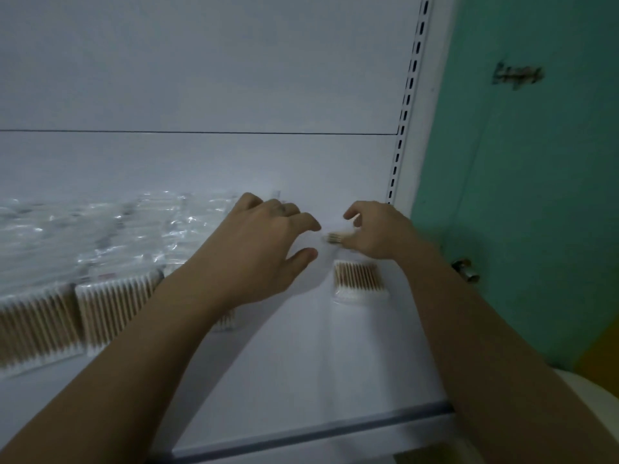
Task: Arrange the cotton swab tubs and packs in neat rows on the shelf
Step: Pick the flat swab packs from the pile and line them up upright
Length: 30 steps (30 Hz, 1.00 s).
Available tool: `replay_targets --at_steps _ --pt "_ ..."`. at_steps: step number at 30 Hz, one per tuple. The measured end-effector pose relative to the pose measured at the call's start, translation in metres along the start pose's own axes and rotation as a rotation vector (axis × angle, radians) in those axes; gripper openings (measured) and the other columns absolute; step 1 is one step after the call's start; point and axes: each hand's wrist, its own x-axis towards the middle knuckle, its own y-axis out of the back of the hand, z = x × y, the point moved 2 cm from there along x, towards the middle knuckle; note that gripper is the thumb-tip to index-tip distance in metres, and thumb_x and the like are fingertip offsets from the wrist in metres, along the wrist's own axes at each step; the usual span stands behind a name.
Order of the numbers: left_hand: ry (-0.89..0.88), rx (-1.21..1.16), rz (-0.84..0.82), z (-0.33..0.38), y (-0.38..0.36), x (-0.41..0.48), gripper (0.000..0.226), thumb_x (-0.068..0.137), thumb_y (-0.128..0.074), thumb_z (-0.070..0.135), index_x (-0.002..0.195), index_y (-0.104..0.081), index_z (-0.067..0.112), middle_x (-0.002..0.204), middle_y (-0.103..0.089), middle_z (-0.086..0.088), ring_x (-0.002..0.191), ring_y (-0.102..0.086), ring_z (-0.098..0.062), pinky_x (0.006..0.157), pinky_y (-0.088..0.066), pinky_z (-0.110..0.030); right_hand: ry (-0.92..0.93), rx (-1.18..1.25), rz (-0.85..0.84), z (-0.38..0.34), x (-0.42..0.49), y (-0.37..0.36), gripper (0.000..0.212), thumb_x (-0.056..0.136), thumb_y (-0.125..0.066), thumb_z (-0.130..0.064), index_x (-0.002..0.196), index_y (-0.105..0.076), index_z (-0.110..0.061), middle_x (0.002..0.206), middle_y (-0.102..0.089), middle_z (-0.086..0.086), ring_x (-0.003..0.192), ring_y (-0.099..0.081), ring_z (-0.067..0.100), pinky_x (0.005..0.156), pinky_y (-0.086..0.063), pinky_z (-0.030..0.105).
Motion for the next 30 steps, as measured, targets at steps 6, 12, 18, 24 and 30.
replay_targets --at_steps 6,12,18,24,30 --pt "0.145 -0.14 0.01 -0.014 0.004 0.002 0.069 0.09 -0.06 0.046 0.15 -0.029 0.031 0.149 -0.041 0.005 0.13 -0.041 -0.017 0.105 -0.027 -0.032 0.187 0.684 0.145 -0.026 -0.018 0.027 0.032 0.089 -0.067 -0.035 0.078 -0.072 -0.005 0.07 -0.065 0.015 0.06 -0.054 0.015 0.058 -0.042 0.025" --pt "0.303 -0.463 0.127 -0.025 0.018 0.003 0.048 0.083 -0.075 0.032 0.127 -0.055 0.032 0.115 -0.065 0.009 0.095 -0.057 -0.006 0.073 -0.045 -0.009 0.356 0.908 -0.057 -0.066 -0.021 0.043 0.048 0.071 -0.065 -0.049 0.082 -0.072 -0.003 0.079 -0.071 0.02 0.072 -0.064 0.025 0.069 -0.049 0.036" --pt "0.563 -0.667 0.355 -0.045 0.024 0.0 0.035 0.078 -0.08 0.028 0.103 -0.055 0.027 0.093 -0.066 0.013 0.077 -0.065 -0.002 0.055 -0.051 -0.011 0.445 1.019 -0.144 -0.082 -0.002 0.044 0.032 0.076 -0.076 -0.006 0.104 -0.067 -0.018 0.093 -0.072 0.005 0.085 -0.069 0.015 0.074 -0.057 0.029" --pt "0.486 -0.343 0.145 -0.062 0.033 -0.006 0.025 0.089 -0.064 0.044 0.107 -0.067 0.027 0.102 -0.069 0.013 0.091 -0.062 -0.002 0.083 -0.052 -0.026 0.414 0.939 -0.028 -0.082 -0.004 0.023 0.033 0.08 -0.076 -0.002 0.1 -0.071 -0.027 0.101 -0.071 0.004 0.084 -0.068 0.011 0.072 -0.057 0.027" --pt "0.375 -0.079 -0.069 -0.062 0.031 -0.014 0.034 0.094 -0.054 0.047 0.124 -0.059 0.032 0.123 -0.063 0.011 0.115 -0.054 -0.013 0.103 -0.039 -0.041 0.331 0.483 -0.03 -0.083 -0.013 -0.011 0.036 0.077 -0.081 -0.012 0.101 -0.064 -0.031 0.097 -0.066 -0.007 0.075 -0.064 0.002 0.063 -0.048 0.007"
